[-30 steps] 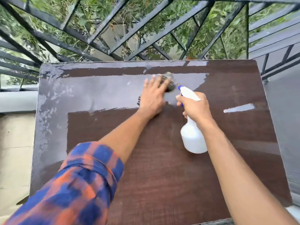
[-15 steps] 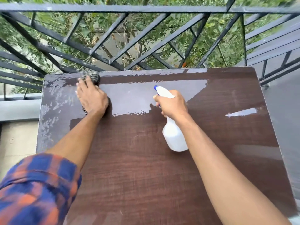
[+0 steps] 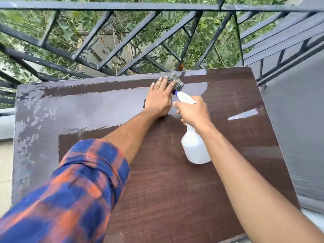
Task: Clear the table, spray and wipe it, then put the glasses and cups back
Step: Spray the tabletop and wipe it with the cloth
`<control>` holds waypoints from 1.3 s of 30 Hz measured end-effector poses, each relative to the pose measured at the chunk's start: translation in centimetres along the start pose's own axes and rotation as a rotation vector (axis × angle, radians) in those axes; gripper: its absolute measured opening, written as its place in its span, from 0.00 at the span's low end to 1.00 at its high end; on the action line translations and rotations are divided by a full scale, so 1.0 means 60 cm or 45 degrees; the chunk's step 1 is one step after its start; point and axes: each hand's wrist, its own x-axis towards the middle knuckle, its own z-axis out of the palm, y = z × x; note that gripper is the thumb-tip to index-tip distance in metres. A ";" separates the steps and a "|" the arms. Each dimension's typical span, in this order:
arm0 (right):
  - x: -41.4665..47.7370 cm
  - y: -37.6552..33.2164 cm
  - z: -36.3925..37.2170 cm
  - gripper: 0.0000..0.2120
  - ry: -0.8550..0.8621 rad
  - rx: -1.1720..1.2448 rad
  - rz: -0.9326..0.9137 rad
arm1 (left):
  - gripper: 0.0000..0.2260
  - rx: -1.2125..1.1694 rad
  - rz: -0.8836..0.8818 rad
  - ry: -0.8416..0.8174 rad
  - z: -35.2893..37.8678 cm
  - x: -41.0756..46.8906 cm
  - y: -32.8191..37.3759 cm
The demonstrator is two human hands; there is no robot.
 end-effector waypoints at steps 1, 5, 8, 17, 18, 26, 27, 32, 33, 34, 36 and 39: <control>-0.001 0.004 0.000 0.12 -0.003 -0.008 0.002 | 0.26 -0.004 0.000 0.009 -0.003 -0.001 -0.007; -0.013 0.013 0.016 0.11 -0.073 -0.010 -0.009 | 0.25 0.024 -0.141 0.112 -0.024 -0.026 -0.072; -0.028 0.002 0.042 0.10 -0.153 -0.016 -0.050 | 0.25 0.017 -0.306 0.210 -0.054 -0.083 -0.170; -0.084 -0.037 0.143 0.18 -0.375 -0.170 -0.235 | 0.25 -0.038 -1.010 0.509 -0.131 -0.358 -0.479; -0.088 -0.038 0.152 0.18 -0.392 -0.188 -0.242 | 0.25 -0.049 -1.028 0.506 -0.130 -0.379 -0.489; -0.155 -0.062 0.238 0.17 -0.545 -0.255 -0.353 | 0.25 -0.064 -1.129 0.570 -0.103 -0.448 -0.455; -0.162 -0.065 0.244 0.17 -0.549 -0.255 -0.364 | 0.25 -0.031 -1.135 0.567 -0.098 -0.456 -0.441; -0.189 -0.065 0.257 0.21 -0.577 -0.198 -0.384 | 0.26 0.090 -0.989 0.517 -0.055 -0.489 -0.355; -0.191 -0.062 0.255 0.21 -0.573 -0.181 -0.375 | 0.26 0.074 -0.969 0.500 -0.045 -0.490 -0.328; -0.194 -0.059 0.251 0.21 -0.571 -0.166 -0.365 | 0.25 0.055 -0.952 0.485 -0.036 -0.489 -0.298; -0.198 -0.051 0.237 0.21 -0.553 -0.142 -0.344 | 0.25 0.057 -0.884 0.461 -0.019 -0.482 -0.241; -0.195 -0.029 0.204 0.20 -0.483 -0.139 -0.328 | 0.25 0.015 -0.757 0.401 -0.002 -0.461 -0.163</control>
